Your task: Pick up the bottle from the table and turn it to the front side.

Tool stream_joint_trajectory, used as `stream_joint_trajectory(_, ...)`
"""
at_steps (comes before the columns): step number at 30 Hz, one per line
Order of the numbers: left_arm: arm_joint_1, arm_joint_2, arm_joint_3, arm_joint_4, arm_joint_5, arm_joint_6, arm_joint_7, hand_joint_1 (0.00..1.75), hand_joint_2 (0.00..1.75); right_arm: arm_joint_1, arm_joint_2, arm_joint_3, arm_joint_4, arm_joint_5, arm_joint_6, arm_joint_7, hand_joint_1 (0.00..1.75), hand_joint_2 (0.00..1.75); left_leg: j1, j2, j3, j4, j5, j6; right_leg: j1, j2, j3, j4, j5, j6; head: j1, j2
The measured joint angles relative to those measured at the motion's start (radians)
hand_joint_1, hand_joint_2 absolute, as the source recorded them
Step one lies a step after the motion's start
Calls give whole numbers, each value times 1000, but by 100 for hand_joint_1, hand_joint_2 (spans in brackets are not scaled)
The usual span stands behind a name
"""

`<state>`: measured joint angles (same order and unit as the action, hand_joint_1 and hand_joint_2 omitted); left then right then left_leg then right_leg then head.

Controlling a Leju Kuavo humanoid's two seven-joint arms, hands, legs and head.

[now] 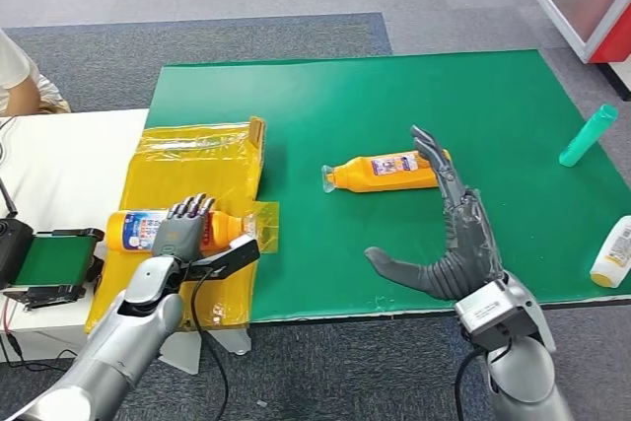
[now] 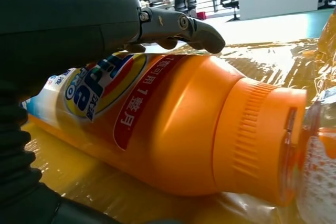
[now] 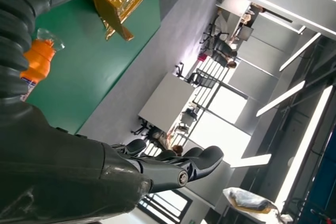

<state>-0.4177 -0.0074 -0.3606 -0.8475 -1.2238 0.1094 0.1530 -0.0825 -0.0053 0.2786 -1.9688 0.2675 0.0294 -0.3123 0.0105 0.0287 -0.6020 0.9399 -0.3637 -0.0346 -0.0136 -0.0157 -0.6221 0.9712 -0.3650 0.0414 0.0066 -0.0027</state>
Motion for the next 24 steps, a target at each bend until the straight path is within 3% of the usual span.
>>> stream_joint_trajectory(9,43,-26,53,-44,138,76,-61,0,0,21,0,6,0,9,-13,-5,0,175,0,0,0,0,0,0,0,0,0,0,0,0,0,0)
stream_joint_trajectory(18,165,-37,98,-279,272,92,-131,0,0,58,-3,6,1,15,-26,-25,0,175,0,0,-2,0,0,0,0,0,-2,0,-1,0,0,0)
stream_joint_trajectory(24,291,-37,130,-586,636,127,-307,0,0,106,-15,-7,1,18,-58,-59,0,175,0,0,-2,0,-2,0,0,0,-3,0,-1,0,0,0)
